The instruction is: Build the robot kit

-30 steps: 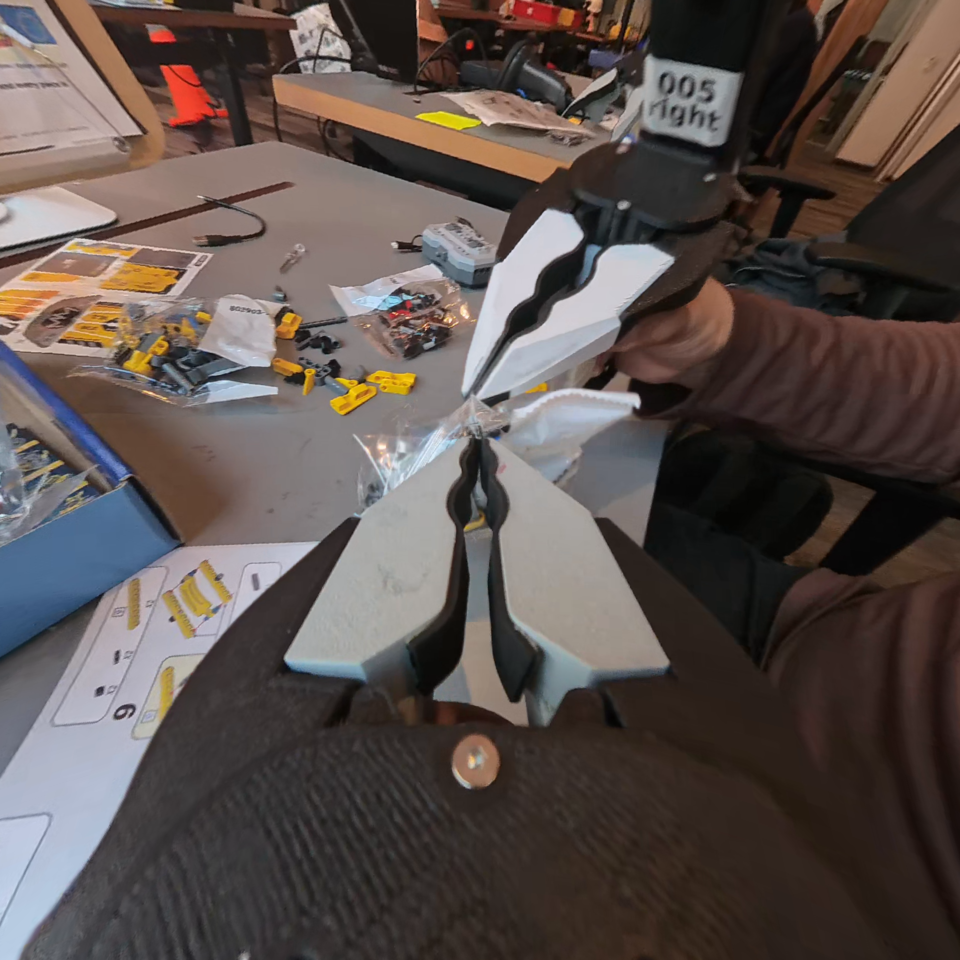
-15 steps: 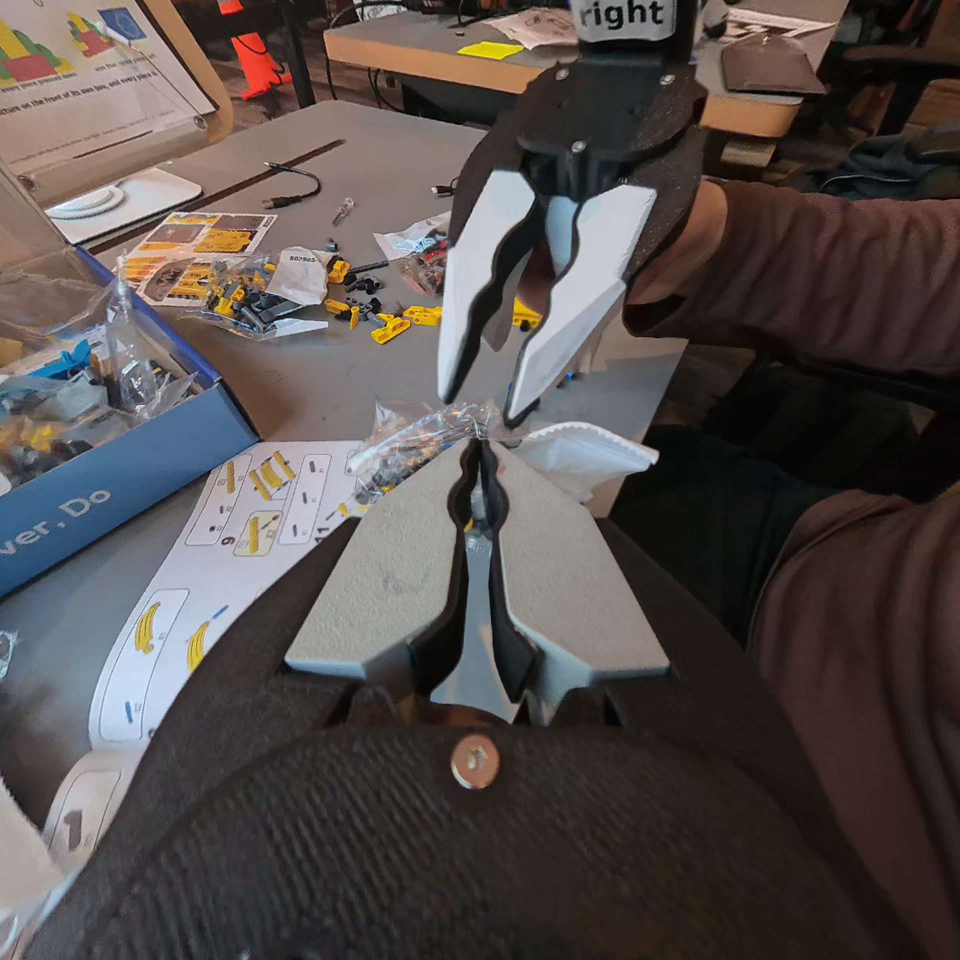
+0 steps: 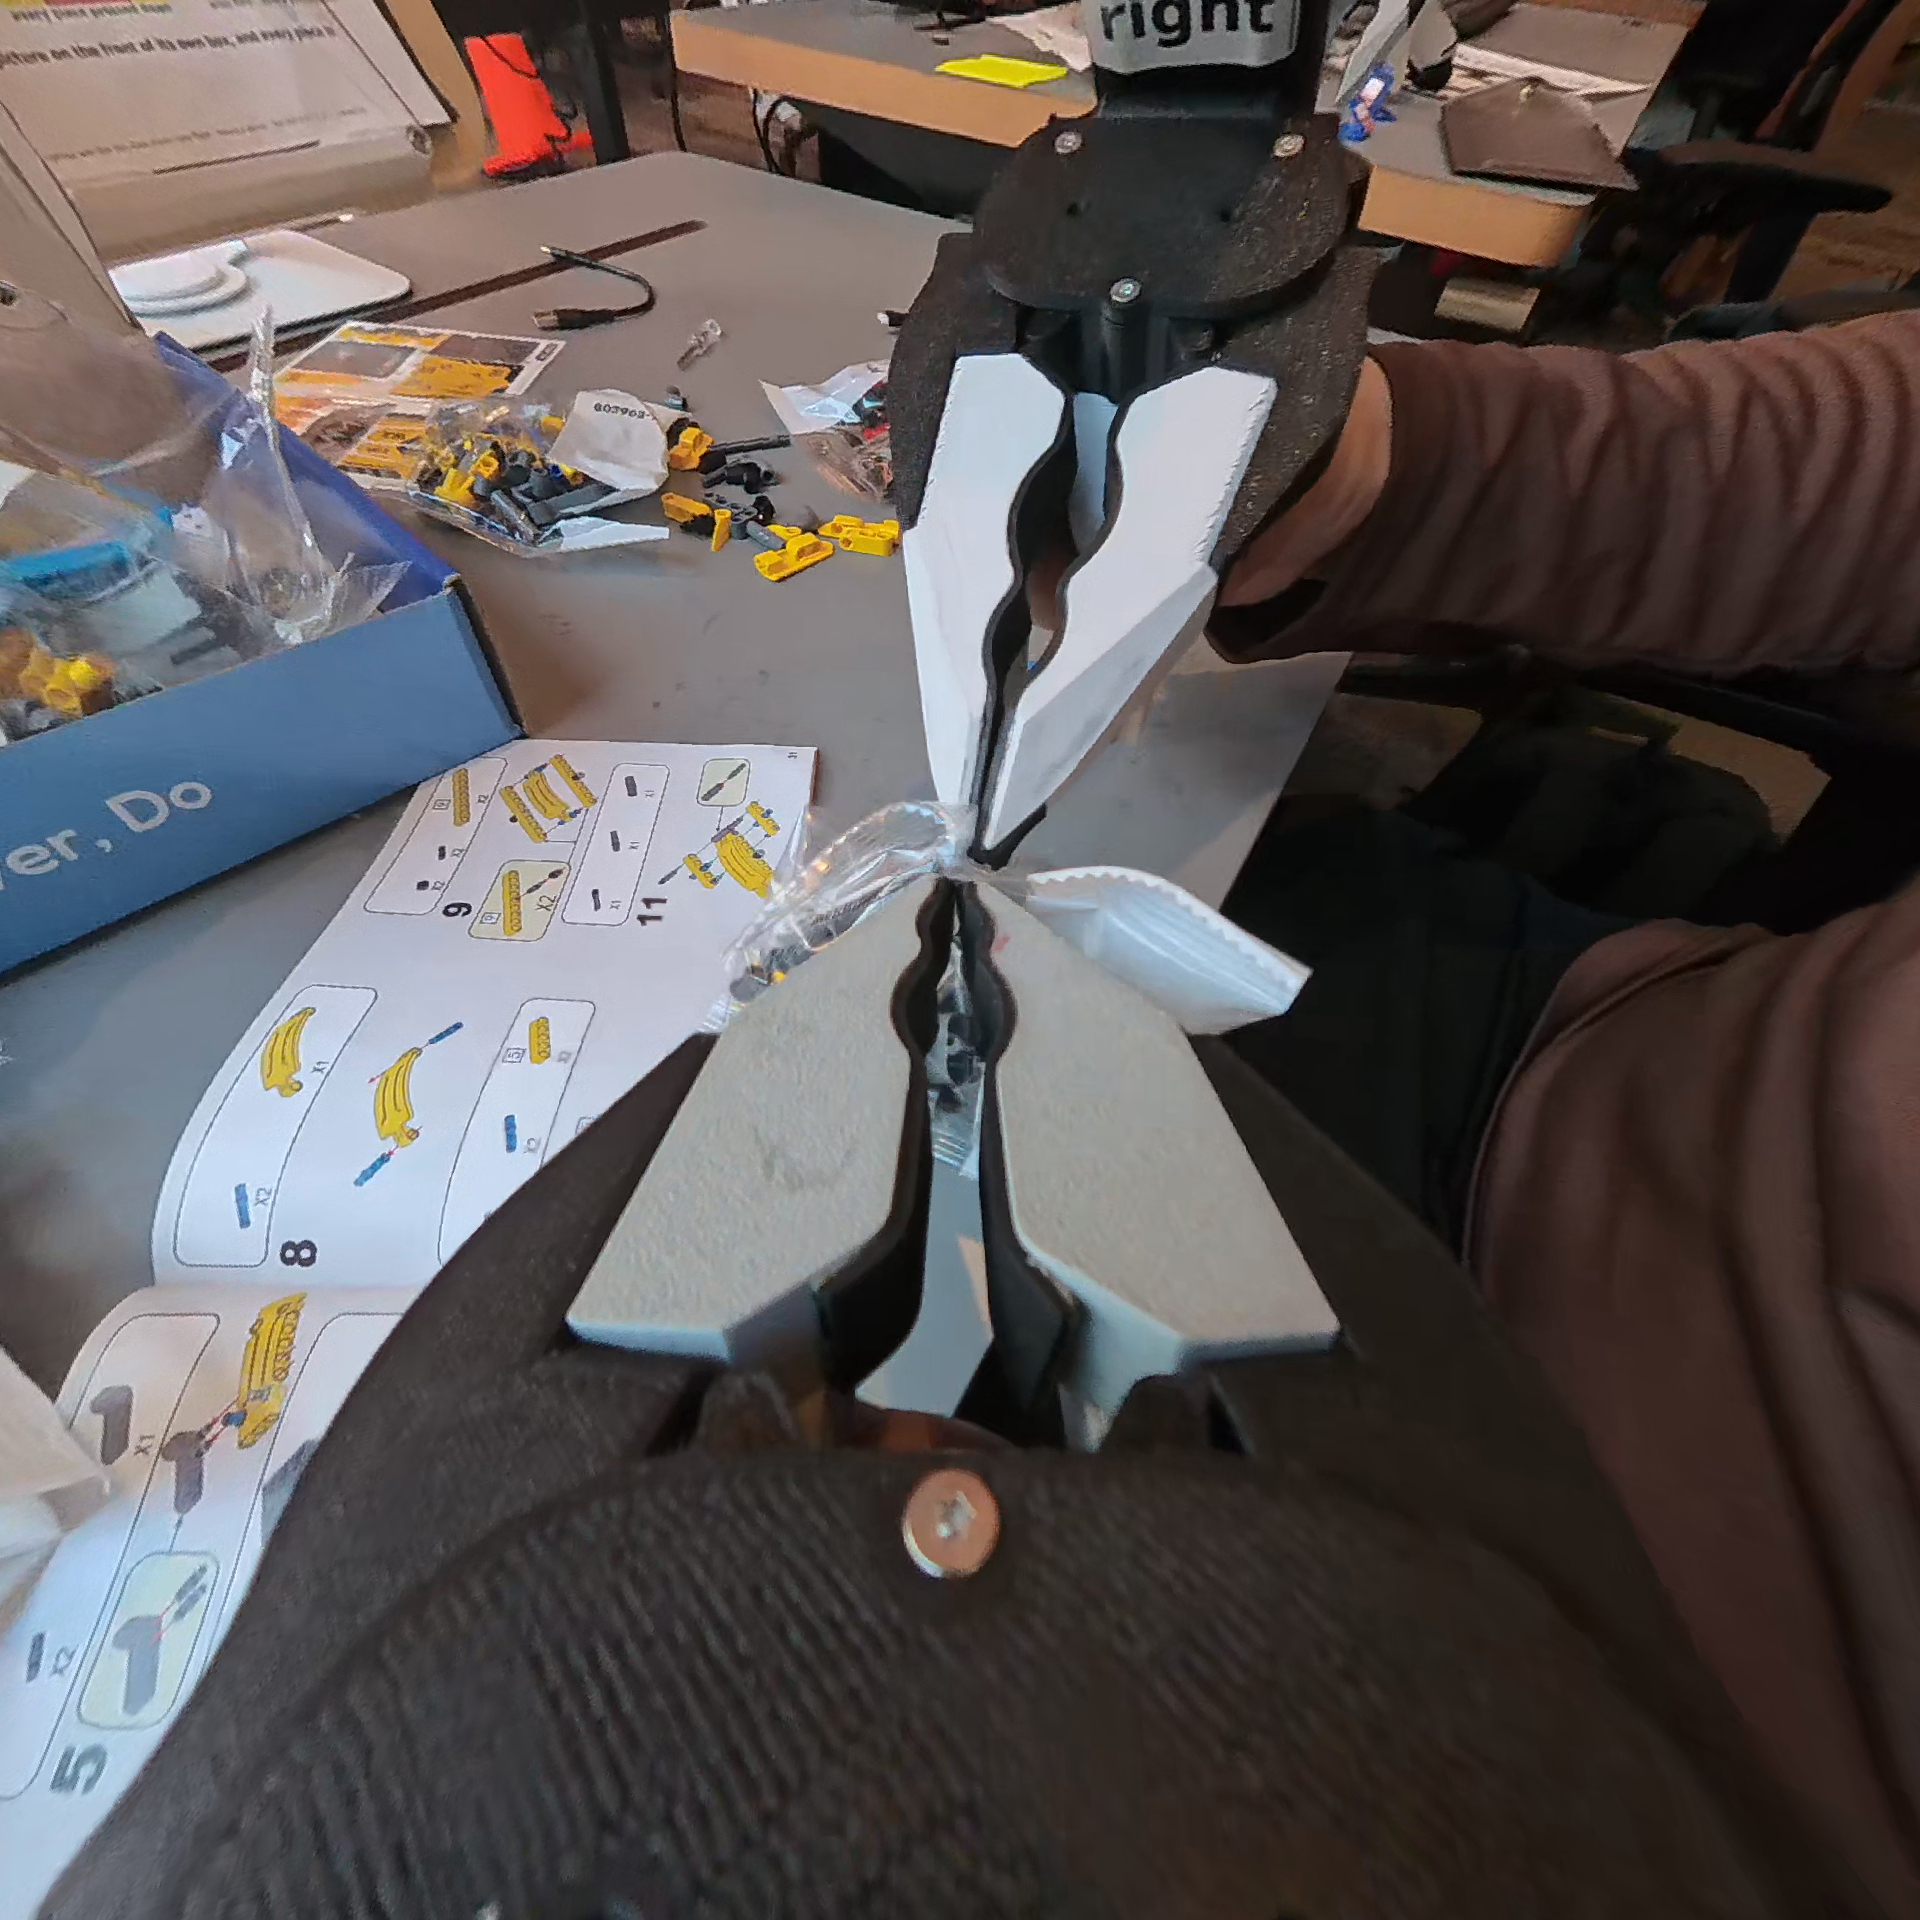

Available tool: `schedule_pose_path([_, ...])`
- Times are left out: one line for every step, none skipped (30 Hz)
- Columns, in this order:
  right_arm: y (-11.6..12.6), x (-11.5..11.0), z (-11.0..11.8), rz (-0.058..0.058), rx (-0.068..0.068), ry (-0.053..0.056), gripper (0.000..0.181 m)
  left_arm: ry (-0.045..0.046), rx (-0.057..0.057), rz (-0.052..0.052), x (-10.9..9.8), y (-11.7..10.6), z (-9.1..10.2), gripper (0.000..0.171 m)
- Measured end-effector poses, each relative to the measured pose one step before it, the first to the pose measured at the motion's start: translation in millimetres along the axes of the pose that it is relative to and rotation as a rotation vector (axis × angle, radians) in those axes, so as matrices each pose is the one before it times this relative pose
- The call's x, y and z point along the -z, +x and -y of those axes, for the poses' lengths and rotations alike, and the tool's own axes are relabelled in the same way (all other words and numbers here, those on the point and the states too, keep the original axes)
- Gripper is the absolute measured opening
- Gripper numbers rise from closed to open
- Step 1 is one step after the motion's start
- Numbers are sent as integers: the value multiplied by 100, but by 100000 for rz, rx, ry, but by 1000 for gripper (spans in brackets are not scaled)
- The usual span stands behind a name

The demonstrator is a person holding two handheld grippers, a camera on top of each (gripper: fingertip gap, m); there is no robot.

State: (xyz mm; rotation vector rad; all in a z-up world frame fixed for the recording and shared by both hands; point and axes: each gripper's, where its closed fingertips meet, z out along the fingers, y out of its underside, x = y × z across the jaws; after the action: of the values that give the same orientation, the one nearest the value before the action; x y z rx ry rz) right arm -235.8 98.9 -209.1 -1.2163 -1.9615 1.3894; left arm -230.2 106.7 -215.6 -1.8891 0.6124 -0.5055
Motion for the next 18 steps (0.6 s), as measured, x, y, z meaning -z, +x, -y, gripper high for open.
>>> schedule_pose_path([140,28,-23,-271,-861,297,0,540,617,-1705,-142,8,-34,0])
schedule_pose_path([111,32,-9,-581,-770,227,0,423,-344,-961,-110,-14,-17,0])
schedule_pose_path([360,23,-71,-2619,-842,-238,0,-272,-2052,4174,-106,-596,-73,0])
schedule_pose_path([865,-35,-228,-6288,-1031,-1380,0,-1191,-2401,8726,-144,-993,-140,0])
schedule_pose_path([907,-146,-296,-7049,-1339,-2081,0,-918,-1914,7910,-208,-689,-119,0])
schedule_pose_path([715,-167,-94,-6563,-858,-1003,0,-125,-2666,6893,-204,-521,-64,0])
schedule_pose_path([671,-178,-156,-6872,873,-1465,0,-122,-1617,5149,-198,-397,-60,0])
schedule_pose_path([624,-188,-254,-7582,3271,-2258,0,-877,-232,2816,-240,-195,-181,0])
schedule_pose_path([463,-170,-230,-7021,4100,-2351,0,-249,1240,1896,-179,-123,-109,0])
schedule_pose_path([233,-131,-81,-4886,1447,-1022,0,164,2478,755,-68,6,-84,0])
schedule_pose_path([66,-139,-139,-2415,-313,-910,0,-322,2189,493,-32,57,-200,0])
schedule_pose_path([0,-127,-165,-1143,-979,-720,0,171,442,1235,-26,63,-173,0])
schedule_pose_path([45,-87,-156,-1350,267,-1131,0,-191,-1910,1852,-32,54,-165,0])
schedule_pose_path([99,-68,-149,-2204,1646,-1600,0,-151,-2182,2384,-30,12,-52,0])
schedule_pose_path([124,-62,9,-2666,1324,-689,0,-72,-1625,2186,-27,-45,33,0])
schedule_pose_path([92,-116,28,-2342,495,-360,0,-550,-368,1211,-38,-77,-64,0])
schedule_pose_path([47,-129,28,-1501,-91,-158,0,543,1288,656,0,-108,-7,0])
schedule_pose_path([41,-132,46,-1272,281,-131,0,-10,794,717,-2,-79,-106,0])
